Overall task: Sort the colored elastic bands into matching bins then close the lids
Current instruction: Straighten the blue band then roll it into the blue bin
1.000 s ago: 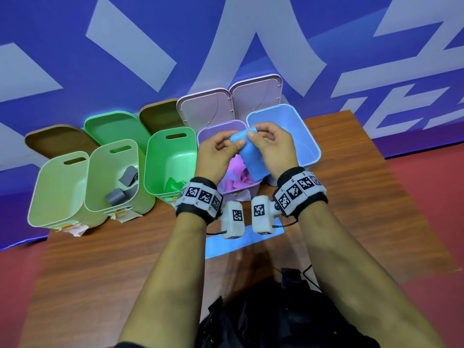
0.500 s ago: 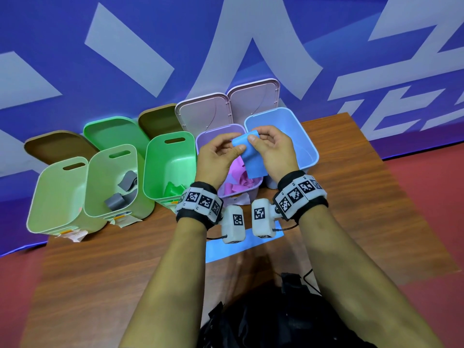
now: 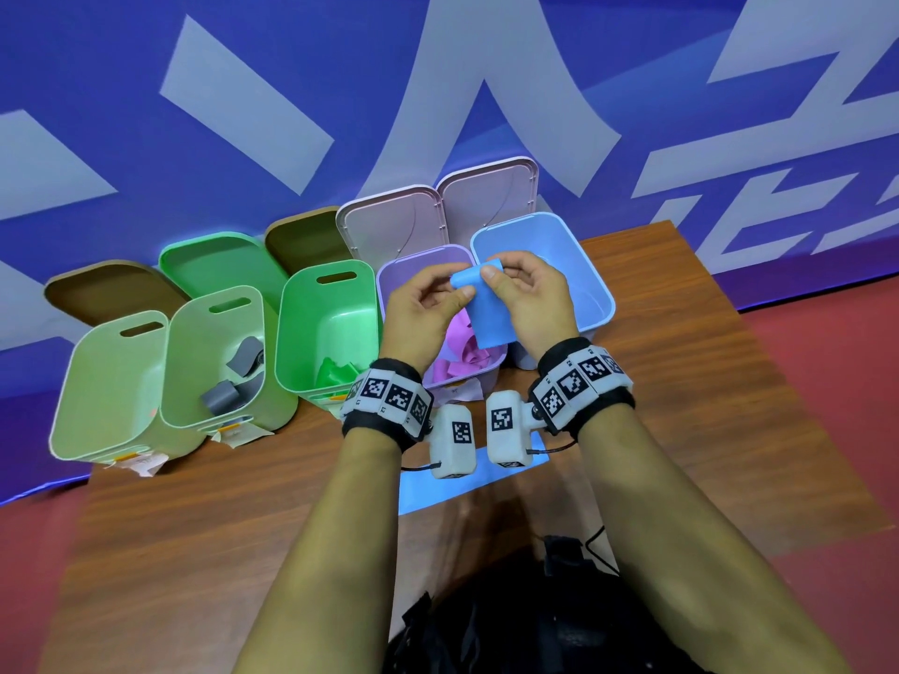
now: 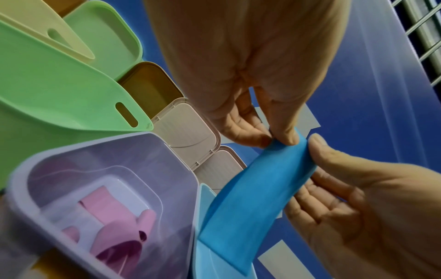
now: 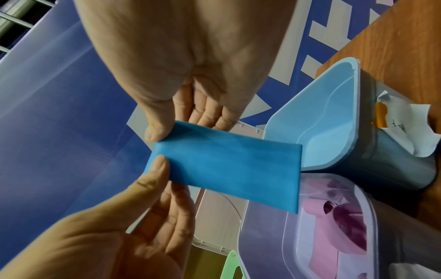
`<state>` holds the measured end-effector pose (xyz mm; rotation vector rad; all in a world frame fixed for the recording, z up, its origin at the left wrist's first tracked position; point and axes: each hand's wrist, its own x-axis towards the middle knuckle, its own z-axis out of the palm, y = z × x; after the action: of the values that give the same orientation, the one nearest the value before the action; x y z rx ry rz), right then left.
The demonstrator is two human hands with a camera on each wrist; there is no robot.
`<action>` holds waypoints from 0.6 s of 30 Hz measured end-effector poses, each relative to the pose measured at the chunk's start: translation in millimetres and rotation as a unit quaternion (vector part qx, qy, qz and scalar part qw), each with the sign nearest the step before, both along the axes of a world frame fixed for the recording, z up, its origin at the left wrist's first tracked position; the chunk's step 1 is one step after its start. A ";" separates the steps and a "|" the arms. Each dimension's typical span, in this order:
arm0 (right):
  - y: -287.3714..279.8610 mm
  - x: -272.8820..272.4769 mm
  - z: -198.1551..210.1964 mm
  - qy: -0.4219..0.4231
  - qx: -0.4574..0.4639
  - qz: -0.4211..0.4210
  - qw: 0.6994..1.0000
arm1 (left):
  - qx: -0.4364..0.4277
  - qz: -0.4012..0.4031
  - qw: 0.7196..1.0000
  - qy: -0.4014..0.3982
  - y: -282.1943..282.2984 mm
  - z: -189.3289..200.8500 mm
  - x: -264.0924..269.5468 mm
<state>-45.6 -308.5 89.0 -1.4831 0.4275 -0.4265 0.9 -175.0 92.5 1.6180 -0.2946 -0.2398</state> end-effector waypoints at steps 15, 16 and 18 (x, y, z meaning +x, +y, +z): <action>-0.4 -6.9 -2.9 -0.026 -0.012 0.032 0.999 | -0.025 0.013 0.998 0.052 -1.7 1.5 -1.6; -0.3 -6.8 -4.2 -0.027 -0.012 0.024 0.999 | -0.034 0.008 0.998 0.055 -2.1 2.9 -0.9; -0.5 -5.5 -6.1 -0.026 -0.010 0.012 1.000 | -0.024 -0.009 0.999 0.036 -1.6 3.3 -0.5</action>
<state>-51.1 -309.0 82.9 -1.4924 0.3649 -0.4519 0.4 -176.6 95.8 1.5572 -0.2587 -0.3020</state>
